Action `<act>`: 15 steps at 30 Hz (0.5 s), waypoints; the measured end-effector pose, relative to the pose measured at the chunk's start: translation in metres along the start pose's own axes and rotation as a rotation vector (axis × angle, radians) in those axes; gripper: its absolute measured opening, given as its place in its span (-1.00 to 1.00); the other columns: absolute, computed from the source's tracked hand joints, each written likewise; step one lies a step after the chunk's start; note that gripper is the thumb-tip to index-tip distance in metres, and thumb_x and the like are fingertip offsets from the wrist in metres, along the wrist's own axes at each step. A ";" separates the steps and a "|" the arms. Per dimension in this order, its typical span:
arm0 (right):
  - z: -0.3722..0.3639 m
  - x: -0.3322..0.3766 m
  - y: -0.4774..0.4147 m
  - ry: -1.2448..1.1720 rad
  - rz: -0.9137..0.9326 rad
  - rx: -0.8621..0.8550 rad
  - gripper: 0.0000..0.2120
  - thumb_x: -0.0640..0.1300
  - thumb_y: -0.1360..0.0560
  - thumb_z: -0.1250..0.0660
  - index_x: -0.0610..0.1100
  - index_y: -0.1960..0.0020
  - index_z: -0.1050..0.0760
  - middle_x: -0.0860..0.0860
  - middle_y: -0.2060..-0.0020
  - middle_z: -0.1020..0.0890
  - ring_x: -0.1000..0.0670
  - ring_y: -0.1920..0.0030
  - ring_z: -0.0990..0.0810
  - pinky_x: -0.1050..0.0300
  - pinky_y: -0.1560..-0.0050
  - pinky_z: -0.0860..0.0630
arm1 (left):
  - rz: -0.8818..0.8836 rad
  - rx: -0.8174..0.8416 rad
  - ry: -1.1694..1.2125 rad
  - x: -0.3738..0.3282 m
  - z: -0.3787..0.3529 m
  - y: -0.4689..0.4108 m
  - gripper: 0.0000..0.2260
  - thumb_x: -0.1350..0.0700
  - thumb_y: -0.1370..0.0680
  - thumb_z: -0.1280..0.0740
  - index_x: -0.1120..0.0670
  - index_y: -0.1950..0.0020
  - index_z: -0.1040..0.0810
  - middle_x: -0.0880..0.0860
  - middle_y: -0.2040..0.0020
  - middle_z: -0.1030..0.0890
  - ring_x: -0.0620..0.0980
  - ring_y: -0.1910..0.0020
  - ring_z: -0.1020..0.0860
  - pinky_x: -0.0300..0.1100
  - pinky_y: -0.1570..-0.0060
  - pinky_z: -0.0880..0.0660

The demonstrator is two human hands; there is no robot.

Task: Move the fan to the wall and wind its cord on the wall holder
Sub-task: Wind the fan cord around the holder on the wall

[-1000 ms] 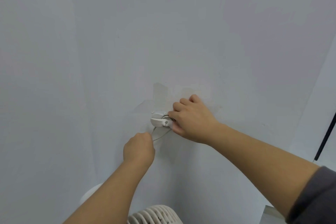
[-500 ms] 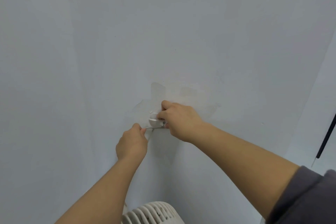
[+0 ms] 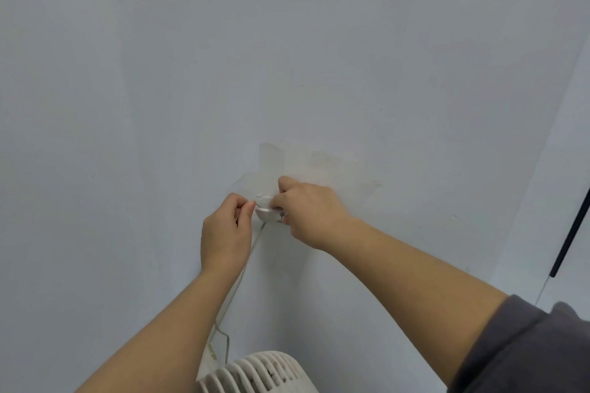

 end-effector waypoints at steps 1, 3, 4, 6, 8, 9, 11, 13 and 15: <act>0.000 0.000 -0.001 -0.003 -0.004 -0.002 -0.78 -0.26 -0.48 -0.31 -0.04 -0.08 -0.56 0.05 0.14 -0.28 -0.05 0.26 -0.40 0.16 0.47 -0.11 | 0.003 0.008 0.020 -0.001 0.002 0.002 -0.79 0.05 -0.59 -0.25 0.11 0.19 -0.50 0.03 0.38 -0.48 -0.01 0.38 -0.39 -0.10 0.34 -0.36; 0.000 -0.001 -0.002 -0.011 -0.009 -0.004 -0.77 -0.24 -0.48 -0.31 -0.03 -0.10 -0.57 0.06 0.13 -0.30 -0.05 0.25 -0.41 0.17 0.46 -0.13 | 0.037 0.023 0.057 0.000 0.006 0.006 -0.74 0.05 -0.60 -0.23 0.13 0.23 -0.50 0.00 0.41 -0.43 -0.03 0.42 -0.34 -0.13 0.36 -0.32; 0.001 -0.001 -0.002 -0.018 -0.010 -0.005 -0.77 -0.22 -0.48 -0.30 -0.03 -0.11 -0.57 0.06 0.12 -0.31 -0.05 0.24 -0.42 0.17 0.44 -0.16 | 0.064 0.028 0.075 0.001 0.008 0.008 -0.71 0.05 -0.61 -0.20 0.14 0.25 -0.49 -0.01 0.43 -0.40 -0.03 0.43 -0.31 -0.14 0.37 -0.29; 0.003 -0.002 -0.001 -0.032 -0.015 -0.014 -0.77 -0.13 -0.49 -0.27 -0.03 -0.12 -0.58 0.04 0.07 -0.39 -0.06 0.21 -0.47 0.15 0.36 -0.25 | 0.129 0.018 0.112 0.003 0.011 0.012 -0.66 0.06 -0.62 -0.16 0.13 0.31 -0.48 -0.01 0.45 -0.39 -0.03 0.45 -0.29 -0.14 0.38 -0.27; 0.005 -0.002 -0.002 -0.033 -0.044 -0.027 -0.74 0.03 -0.50 -0.27 -0.04 -0.11 -0.59 0.03 0.02 -0.45 -0.07 0.14 -0.53 0.14 0.28 -0.33 | 0.183 -0.004 0.145 0.005 0.014 0.015 -0.62 0.06 -0.63 -0.13 0.13 0.36 -0.45 -0.01 0.46 -0.39 -0.03 0.46 -0.29 -0.16 0.40 -0.25; 0.005 0.000 -0.004 -0.026 -0.065 -0.033 -0.70 0.12 -0.50 -0.28 -0.05 -0.09 -0.59 0.02 0.01 -0.47 -0.08 0.13 -0.55 0.13 0.25 -0.35 | 0.200 -0.010 0.157 0.004 0.015 0.016 -0.61 0.05 -0.63 -0.12 0.14 0.36 -0.44 0.00 0.46 -0.39 -0.03 0.47 -0.29 -0.17 0.41 -0.24; 0.003 0.003 -0.008 0.004 -0.116 -0.046 -0.59 0.26 -0.46 -0.30 -0.06 -0.06 -0.57 0.02 0.00 -0.49 -0.08 0.13 -0.54 0.11 0.22 -0.33 | 0.214 -0.015 0.173 0.003 0.016 0.019 -0.60 0.04 -0.63 -0.11 0.16 0.35 -0.46 0.02 0.45 -0.40 -0.03 0.47 -0.30 -0.18 0.41 -0.25; 0.001 0.008 -0.013 0.026 -0.176 -0.073 -0.54 0.32 -0.43 -0.30 -0.06 -0.06 -0.55 0.01 -0.01 -0.50 -0.08 0.13 -0.53 0.11 0.23 -0.29 | 0.217 -0.021 0.182 0.002 0.017 0.022 -0.59 0.03 -0.63 -0.10 0.19 0.33 -0.48 0.02 0.45 -0.42 -0.02 0.46 -0.31 -0.16 0.39 -0.26; -0.001 0.012 -0.015 0.024 -0.224 -0.109 -0.53 0.32 -0.44 -0.28 -0.07 -0.05 -0.55 0.01 0.01 -0.50 -0.06 0.22 -0.46 0.11 0.25 -0.28 | 0.218 -0.025 0.192 0.001 0.017 0.024 -0.59 0.03 -0.63 -0.10 0.20 0.33 -0.47 0.00 0.45 -0.42 -0.01 0.46 -0.31 -0.16 0.40 -0.26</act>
Point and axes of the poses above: each hand's wrist, its own y-axis away from the middle knuckle, its own z-axis out of the back of the hand, x = y × z, the point moved 4 cm from there along -y, towards the middle knuckle
